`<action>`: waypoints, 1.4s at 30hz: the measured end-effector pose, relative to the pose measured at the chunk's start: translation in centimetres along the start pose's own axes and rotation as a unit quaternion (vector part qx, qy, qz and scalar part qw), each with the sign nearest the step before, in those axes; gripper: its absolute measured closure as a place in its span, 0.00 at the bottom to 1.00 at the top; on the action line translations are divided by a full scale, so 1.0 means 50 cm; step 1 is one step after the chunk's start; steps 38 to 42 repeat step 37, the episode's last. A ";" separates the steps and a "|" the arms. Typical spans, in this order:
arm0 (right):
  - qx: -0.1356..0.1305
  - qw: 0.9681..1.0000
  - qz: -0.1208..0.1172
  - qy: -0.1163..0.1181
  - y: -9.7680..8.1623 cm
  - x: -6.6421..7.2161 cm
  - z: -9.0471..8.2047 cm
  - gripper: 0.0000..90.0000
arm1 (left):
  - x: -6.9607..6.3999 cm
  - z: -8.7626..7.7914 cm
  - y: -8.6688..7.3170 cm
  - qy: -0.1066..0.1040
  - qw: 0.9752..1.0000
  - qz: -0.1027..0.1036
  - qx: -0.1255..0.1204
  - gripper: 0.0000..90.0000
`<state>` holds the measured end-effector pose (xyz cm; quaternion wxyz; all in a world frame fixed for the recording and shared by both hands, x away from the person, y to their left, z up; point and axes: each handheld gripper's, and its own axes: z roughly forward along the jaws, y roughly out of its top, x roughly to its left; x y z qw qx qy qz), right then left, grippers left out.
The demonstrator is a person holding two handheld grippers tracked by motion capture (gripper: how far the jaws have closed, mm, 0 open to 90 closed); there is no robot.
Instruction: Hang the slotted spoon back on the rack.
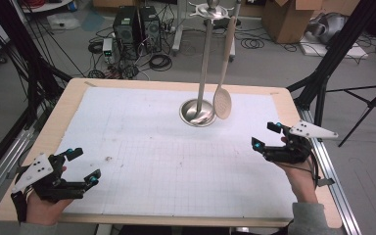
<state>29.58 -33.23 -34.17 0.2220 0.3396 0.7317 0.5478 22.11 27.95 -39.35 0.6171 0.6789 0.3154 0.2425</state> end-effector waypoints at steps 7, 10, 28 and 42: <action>-0.014 1.000 -0.008 -0.006 -0.047 0.011 -0.035 0.16 | -0.001 0.007 -0.003 -0.002 1.000 -0.001 0.002 0.05; -0.018 1.000 -0.008 -0.006 -0.066 0.018 -0.050 0.16 | -0.002 0.010 -0.005 -0.004 1.000 -0.002 0.004 0.05; -0.024 0.997 0.046 -0.049 -0.183 0.013 -0.098 0.13 | -0.002 0.016 -0.018 -0.006 1.000 -0.006 0.011 0.05; -0.038 0.997 0.045 -0.043 -0.180 0.019 -0.116 0.13 | -0.006 0.020 -0.024 -0.002 1.000 -0.004 0.020 0.05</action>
